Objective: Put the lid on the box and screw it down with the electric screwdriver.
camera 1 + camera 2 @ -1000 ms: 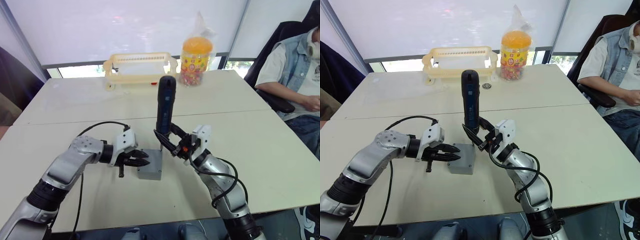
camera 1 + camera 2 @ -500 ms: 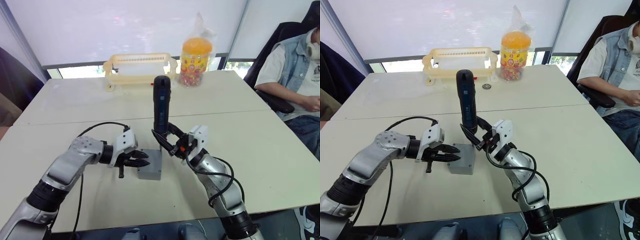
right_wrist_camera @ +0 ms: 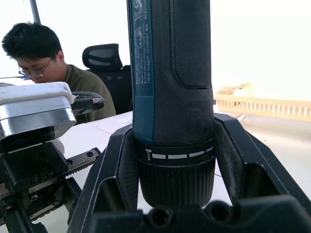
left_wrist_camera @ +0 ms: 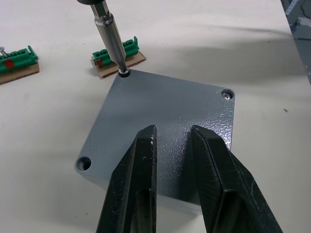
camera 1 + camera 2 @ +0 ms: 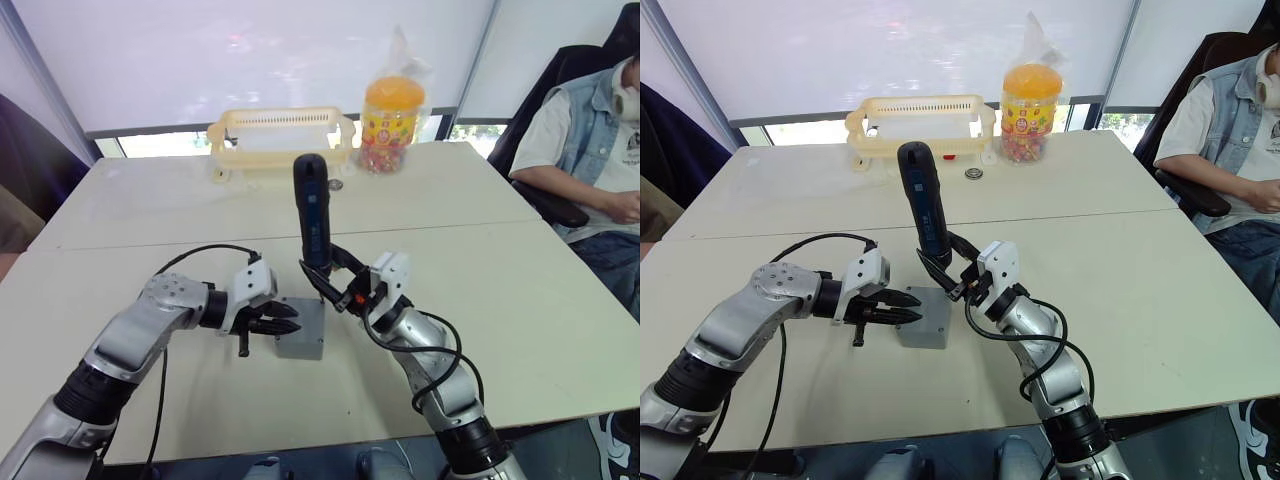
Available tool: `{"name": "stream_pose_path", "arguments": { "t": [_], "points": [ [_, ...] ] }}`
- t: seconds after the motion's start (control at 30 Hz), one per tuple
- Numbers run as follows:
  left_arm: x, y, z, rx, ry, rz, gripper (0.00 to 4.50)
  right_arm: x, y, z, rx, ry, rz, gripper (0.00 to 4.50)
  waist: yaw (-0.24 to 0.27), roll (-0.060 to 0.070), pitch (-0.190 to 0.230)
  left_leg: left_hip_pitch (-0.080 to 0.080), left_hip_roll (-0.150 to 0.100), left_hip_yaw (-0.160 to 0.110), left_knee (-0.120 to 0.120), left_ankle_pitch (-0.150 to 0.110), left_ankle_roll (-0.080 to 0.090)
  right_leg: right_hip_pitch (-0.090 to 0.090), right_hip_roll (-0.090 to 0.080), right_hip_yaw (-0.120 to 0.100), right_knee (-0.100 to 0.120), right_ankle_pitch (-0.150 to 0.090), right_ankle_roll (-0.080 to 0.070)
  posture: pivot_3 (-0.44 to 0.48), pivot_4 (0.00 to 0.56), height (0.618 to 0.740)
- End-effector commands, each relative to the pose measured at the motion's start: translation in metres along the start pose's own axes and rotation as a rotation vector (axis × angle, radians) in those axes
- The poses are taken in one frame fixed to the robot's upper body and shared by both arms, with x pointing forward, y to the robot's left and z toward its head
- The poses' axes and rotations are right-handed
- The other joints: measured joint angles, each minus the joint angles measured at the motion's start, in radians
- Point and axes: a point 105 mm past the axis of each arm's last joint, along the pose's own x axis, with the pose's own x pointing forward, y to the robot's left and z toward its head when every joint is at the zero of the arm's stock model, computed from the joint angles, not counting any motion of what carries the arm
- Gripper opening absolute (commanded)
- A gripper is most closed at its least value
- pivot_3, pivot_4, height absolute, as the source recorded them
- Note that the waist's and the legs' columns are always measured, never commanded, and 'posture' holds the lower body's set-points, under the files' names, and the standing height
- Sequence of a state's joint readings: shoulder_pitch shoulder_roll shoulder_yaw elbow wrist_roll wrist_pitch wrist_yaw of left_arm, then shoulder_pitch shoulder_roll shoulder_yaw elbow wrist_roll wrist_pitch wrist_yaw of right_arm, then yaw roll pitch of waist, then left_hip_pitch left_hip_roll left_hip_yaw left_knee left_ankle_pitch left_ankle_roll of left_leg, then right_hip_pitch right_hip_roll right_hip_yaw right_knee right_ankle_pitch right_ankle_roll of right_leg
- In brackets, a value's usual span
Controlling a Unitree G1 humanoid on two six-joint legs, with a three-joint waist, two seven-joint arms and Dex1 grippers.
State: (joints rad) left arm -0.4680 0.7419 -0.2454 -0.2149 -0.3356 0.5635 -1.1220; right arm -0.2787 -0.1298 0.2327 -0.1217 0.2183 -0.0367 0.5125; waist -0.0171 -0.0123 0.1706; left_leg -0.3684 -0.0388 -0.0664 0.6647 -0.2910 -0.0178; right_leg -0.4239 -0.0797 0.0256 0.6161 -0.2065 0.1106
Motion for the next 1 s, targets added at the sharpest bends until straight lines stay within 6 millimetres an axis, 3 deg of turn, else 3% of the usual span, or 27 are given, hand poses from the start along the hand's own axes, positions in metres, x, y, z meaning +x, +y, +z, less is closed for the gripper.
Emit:
{"name": "stream_pose_path", "arguments": {
  "t": [0.03, 0.53, 0.77, 1.0],
  "points": [
    [0.001, -0.003, -0.006, -0.016, 0.026, -0.006, 1.07, -0.01, 0.001, -0.034, 0.053, 0.127, -0.028, 1.81, 0.0, 0.0, 0.0, 0.0, 0.0, -0.001, 0.0, 0.0, 0.0, 0.0, 0.0, 0.0, 0.0, 0.0, 0.0, 0.0, 0.15, 0.74],
    [0.0, -0.005, -0.009, -0.016, 0.041, -0.004, 1.07, -0.016, 0.004, -0.045, 0.097, 0.15, -0.043, 1.81, 0.0, 0.0, -0.005, 0.002, 0.0, -0.002, -0.001, 0.0, 0.0, 0.002, 0.0, 0.0, -0.001, -0.001, 0.0, 0.0, 0.15, 0.74],
    [-0.001, -0.005, -0.009, -0.018, 0.042, -0.003, 1.07, -0.014, 0.007, -0.047, 0.104, 0.146, -0.041, 1.81, -0.001, 0.0, -0.005, 0.015, 0.001, -0.004, -0.004, -0.002, 0.003, 0.015, 0.0, 0.0, -0.002, -0.01, -0.003, 0.0, 0.15, 0.74],
    [-0.002, -0.004, -0.01, -0.02, 0.047, 0.002, 1.07, -0.013, 0.007, -0.05, 0.124, 0.155, -0.041, 1.81, -0.002, 0.0, -0.005, 0.015, 0.001, -0.005, -0.004, -0.002, 0.003, 0.015, 0.0, -0.001, -0.002, -0.011, -0.002, 0.0, 0.15, 0.74]
  ]
}}
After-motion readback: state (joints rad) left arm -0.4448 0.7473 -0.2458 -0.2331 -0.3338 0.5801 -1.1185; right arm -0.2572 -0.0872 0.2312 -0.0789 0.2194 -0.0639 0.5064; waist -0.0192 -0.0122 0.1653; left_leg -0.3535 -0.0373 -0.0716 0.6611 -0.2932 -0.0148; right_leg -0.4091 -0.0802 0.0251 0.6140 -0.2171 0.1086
